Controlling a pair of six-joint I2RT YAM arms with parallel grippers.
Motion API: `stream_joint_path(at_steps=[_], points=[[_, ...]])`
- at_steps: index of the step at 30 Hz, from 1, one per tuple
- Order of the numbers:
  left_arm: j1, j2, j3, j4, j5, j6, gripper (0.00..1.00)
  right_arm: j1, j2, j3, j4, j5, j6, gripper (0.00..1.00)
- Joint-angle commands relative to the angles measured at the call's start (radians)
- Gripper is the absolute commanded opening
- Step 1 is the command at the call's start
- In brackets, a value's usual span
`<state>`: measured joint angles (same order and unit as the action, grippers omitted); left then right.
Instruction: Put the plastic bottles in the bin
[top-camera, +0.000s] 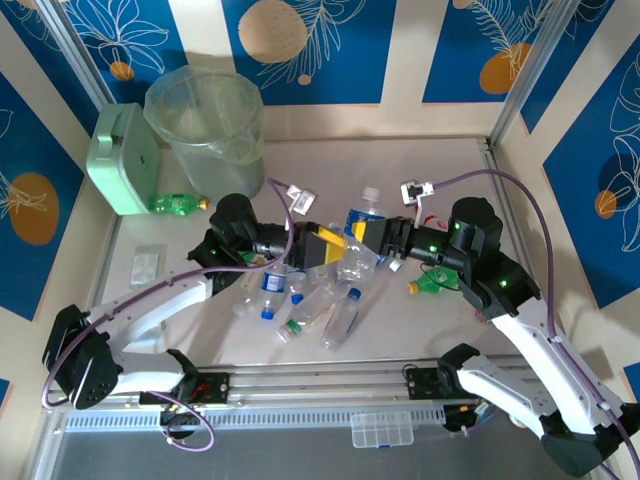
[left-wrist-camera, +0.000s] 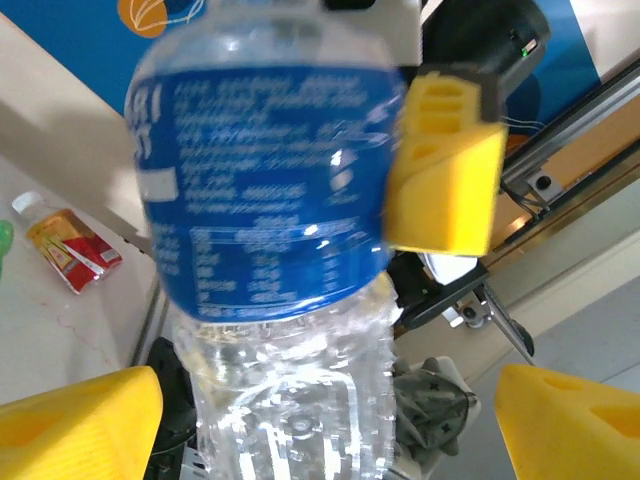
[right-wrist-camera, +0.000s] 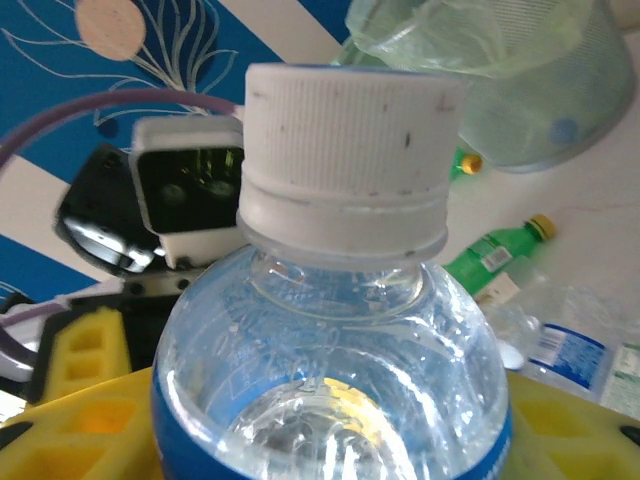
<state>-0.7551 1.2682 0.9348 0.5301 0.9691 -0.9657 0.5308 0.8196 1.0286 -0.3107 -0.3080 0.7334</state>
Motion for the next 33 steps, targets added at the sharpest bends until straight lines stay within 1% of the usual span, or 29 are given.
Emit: stream_joint_path(at_steps=[1, 8, 16, 19, 22, 23, 26, 27, 28, 30, 31, 32, 33], points=[[-0.02, 0.029, 0.017, 0.076, 0.031, -0.019, 0.86, 0.011, 0.005, 0.032, 0.071, -0.045, 0.027, 0.55], [-0.044, 0.044, 0.044, 0.088, 0.026, -0.015, 0.82, 0.02, 0.011, 0.039, 0.064, -0.008, 0.023, 0.54], [-0.057, 0.05, 0.053, 0.119, 0.022, -0.036, 0.75, 0.056, 0.033, 0.02, 0.107, 0.004, 0.028, 0.53], [-0.058, 0.051, 0.055, 0.12, 0.022, -0.036, 0.7, 0.067, 0.039, 0.017, 0.118, 0.006, 0.032, 0.54], [-0.057, 0.053, 0.053, 0.129, 0.023, -0.037, 0.61, 0.072, 0.037, 0.017, 0.109, 0.019, 0.027, 0.54], [-0.057, 0.053, 0.053, 0.133, 0.022, -0.039, 0.57, 0.072, 0.034, 0.016, 0.103, 0.026, 0.025, 0.55], [-0.057, 0.053, 0.053, 0.135, 0.017, -0.042, 0.52, 0.072, 0.021, 0.019, 0.087, 0.038, 0.016, 0.59], [-0.057, 0.053, 0.055, 0.137, 0.017, -0.045, 0.51, 0.071, 0.02, 0.023, 0.08, 0.039, 0.014, 0.62], [-0.057, 0.051, 0.056, 0.139, 0.017, -0.046, 0.51, 0.07, 0.019, 0.028, 0.074, 0.038, 0.011, 0.68], [-0.058, 0.051, 0.061, 0.132, 0.019, -0.043, 0.51, 0.071, 0.014, 0.042, 0.053, 0.046, 0.001, 0.84], [-0.058, 0.05, 0.065, 0.116, 0.019, -0.032, 0.51, 0.07, 0.009, 0.054, 0.035, 0.061, -0.008, 0.94], [-0.056, 0.047, 0.069, 0.09, 0.015, -0.017, 0.51, 0.07, 0.004, 0.063, 0.014, 0.083, -0.017, 1.0], [-0.055, 0.042, 0.073, 0.055, 0.006, 0.005, 0.51, 0.07, -0.008, 0.074, -0.016, 0.123, -0.024, 0.99]])
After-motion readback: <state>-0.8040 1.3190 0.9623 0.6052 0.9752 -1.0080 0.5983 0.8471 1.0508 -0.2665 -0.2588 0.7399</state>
